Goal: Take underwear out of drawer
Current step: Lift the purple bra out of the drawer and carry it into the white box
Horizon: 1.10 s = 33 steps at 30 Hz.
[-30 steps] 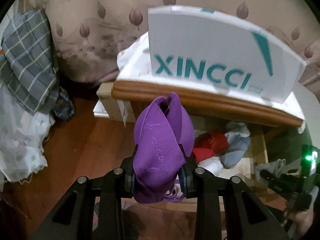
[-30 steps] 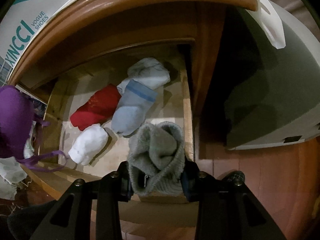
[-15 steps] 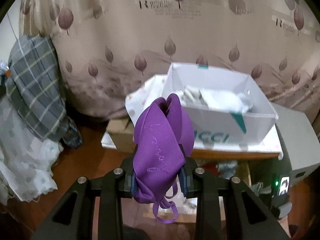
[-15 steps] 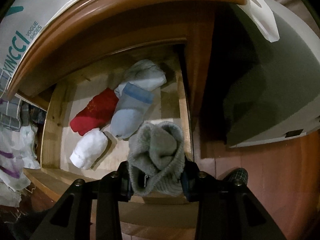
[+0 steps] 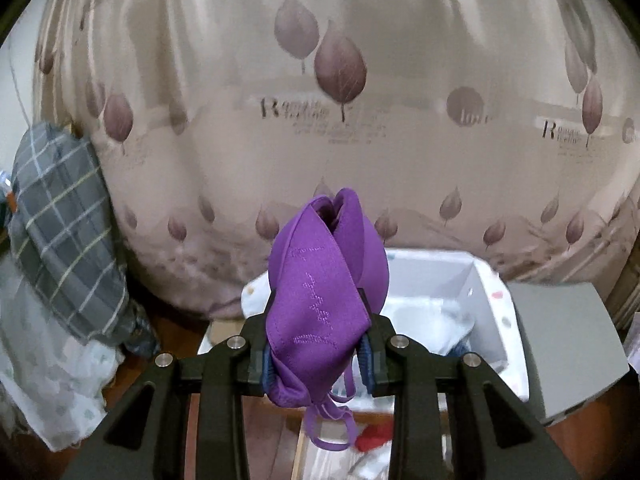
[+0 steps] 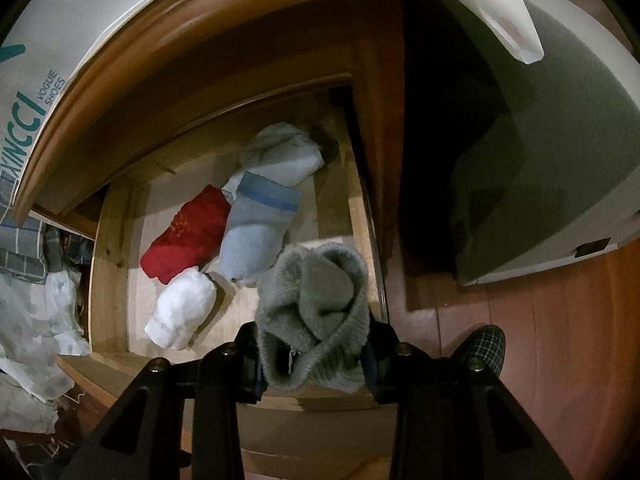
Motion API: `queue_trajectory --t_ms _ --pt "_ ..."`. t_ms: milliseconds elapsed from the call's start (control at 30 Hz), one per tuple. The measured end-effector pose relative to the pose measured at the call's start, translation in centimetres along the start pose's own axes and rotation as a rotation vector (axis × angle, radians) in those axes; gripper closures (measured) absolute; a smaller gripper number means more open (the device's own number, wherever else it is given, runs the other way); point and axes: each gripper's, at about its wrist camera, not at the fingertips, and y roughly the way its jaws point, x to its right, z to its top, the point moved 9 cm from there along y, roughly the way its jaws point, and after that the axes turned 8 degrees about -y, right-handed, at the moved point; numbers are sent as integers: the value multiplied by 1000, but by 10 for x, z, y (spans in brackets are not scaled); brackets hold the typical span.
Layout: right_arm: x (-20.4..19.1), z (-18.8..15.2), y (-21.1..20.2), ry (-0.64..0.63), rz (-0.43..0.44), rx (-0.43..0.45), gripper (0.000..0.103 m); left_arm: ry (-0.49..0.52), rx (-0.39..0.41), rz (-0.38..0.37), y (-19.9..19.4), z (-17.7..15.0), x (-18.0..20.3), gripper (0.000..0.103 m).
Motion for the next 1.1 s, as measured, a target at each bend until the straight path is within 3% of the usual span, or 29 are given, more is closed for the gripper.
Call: queue_trajectory --t_ms 167,333,733,933,1100 --pt "-1 0 1 -6 0 -8 67 20 15 4 22 30 21 74" --pt "0 1 2 -1 3 -11 67 1 -44 19 73 28 29 74" --pt "-1 1 6 -10 -2 -22 67 85 -247 105 199 -56 46 74" --pt "-1 1 7 -13 -6 -23 67 100 -264 133 216 -73 46 72" --pt "-1 1 8 -15 -6 -25 67 101 -277 138 215 -74 42 64"
